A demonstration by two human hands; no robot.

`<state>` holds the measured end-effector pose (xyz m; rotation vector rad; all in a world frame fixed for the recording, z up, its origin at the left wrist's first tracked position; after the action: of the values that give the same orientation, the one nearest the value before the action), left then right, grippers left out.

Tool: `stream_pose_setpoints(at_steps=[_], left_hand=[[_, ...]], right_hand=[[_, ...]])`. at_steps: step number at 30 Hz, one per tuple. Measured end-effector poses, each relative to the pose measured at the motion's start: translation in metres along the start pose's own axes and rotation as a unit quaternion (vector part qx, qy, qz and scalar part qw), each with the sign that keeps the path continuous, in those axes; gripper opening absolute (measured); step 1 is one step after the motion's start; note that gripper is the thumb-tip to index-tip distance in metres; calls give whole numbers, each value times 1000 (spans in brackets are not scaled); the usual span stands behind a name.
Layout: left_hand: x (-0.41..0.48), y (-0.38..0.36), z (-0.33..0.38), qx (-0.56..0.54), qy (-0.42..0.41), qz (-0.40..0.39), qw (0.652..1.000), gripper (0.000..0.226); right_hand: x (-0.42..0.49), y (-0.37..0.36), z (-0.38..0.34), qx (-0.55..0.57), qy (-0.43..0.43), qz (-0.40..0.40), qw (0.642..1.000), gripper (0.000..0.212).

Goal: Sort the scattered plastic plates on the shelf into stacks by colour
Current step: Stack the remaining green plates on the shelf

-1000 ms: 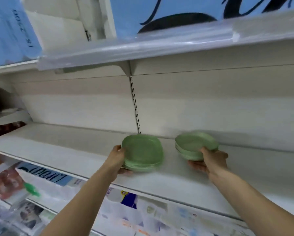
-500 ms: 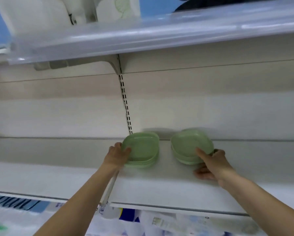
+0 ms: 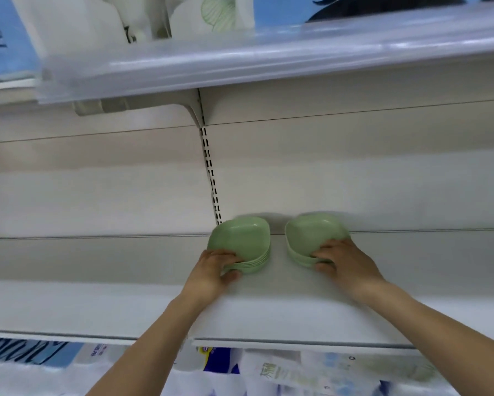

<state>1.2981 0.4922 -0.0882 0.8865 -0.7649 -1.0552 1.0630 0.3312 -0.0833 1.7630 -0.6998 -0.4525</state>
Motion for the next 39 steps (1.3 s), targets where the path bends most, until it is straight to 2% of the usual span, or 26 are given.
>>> stream_pose_setpoints(at_steps=[13, 17, 22, 25, 27, 29, 36, 39], left_hand=[[29, 1, 7, 12, 8, -1, 1000, 31], [29, 4, 7, 50, 31, -15, 998, 38], [22, 13, 26, 160, 36, 49, 985, 56], [9, 15, 56, 156, -13, 115, 981, 71], [0, 12, 79, 157, -57, 179, 970, 64], [-8, 8, 107, 155, -82, 209, 962, 57], [-23, -22, 244, 115, -175, 184, 960, 63], [-27, -46, 309, 97, -211, 169, 958, 63]], right_hand=[[21, -3, -16, -18, -1, -5, 1000, 31], [19, -1, -20, -44, -17, -9, 999, 35], [5, 16, -22, -21, -25, 63, 997, 47], [-25, 31, -16, -10, -13, 152, 988, 46], [-53, 41, -8, -22, 7, 232, 972, 46], [-81, 54, 6, -40, -12, 263, 964, 44], [-192, 102, 75, -38, -97, 334, 937, 48], [-246, 125, 118, -58, -140, 341, 928, 50]])
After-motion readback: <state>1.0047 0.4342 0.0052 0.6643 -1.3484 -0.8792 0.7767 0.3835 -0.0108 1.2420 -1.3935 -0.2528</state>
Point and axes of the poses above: each hand's wrist, its own x-axis towards the middle knuckle, its own y-axis out of the back of the hand, z = x × y, the point moved 3 cm from there along x, towards the middle knuckle, and after that the axes turned 8 degrees about -z, right-handed, at the moved point
